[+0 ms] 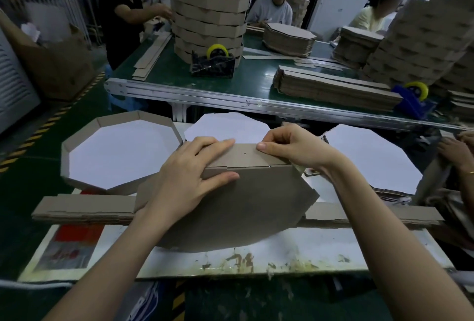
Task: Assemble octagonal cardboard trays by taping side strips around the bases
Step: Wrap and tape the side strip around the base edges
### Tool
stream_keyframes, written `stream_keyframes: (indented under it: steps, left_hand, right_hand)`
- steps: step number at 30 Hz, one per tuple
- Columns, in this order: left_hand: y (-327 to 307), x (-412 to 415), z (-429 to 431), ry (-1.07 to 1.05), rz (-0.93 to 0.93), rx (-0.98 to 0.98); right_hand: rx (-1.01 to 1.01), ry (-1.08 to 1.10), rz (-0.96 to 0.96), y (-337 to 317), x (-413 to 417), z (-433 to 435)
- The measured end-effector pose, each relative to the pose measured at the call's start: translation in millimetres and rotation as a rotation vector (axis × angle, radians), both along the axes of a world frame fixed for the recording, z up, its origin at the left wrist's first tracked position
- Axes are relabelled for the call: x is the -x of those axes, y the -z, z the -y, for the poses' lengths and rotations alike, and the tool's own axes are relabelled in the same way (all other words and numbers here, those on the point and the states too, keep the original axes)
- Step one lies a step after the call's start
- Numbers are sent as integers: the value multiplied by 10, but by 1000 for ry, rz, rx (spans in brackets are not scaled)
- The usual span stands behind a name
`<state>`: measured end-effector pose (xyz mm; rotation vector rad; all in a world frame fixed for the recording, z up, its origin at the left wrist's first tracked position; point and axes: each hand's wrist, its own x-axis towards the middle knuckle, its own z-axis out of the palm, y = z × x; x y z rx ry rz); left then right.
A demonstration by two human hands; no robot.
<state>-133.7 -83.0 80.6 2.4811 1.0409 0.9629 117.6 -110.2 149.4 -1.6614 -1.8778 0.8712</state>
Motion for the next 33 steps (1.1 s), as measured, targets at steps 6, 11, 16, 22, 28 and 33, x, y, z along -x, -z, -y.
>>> stream_keyframes:
  steps: [6,11,16,22,28,33]
  left_hand:
    - [-48,-35,10,57,-3,18]
    - [-37,-48,4,54,-4,19]
    - [-23,-54,10,60,24,21]
    - [-39,-51,-20,129,-6,22]
    - [-6,-30,-21,126,26,19]
    - [-29,-45,-8,127,6,30]
  right_hand:
    - [-30,51,-41,-10,-82,65]
    - [-17,59,-38,3,-84,69]
    - [-15,49,-43,2,-64,70]
    - [-48,84,-102,35,-43,53]
    - [-16,95,-147,111,-20,44]
    - [2,82,-141,83,-74,58]
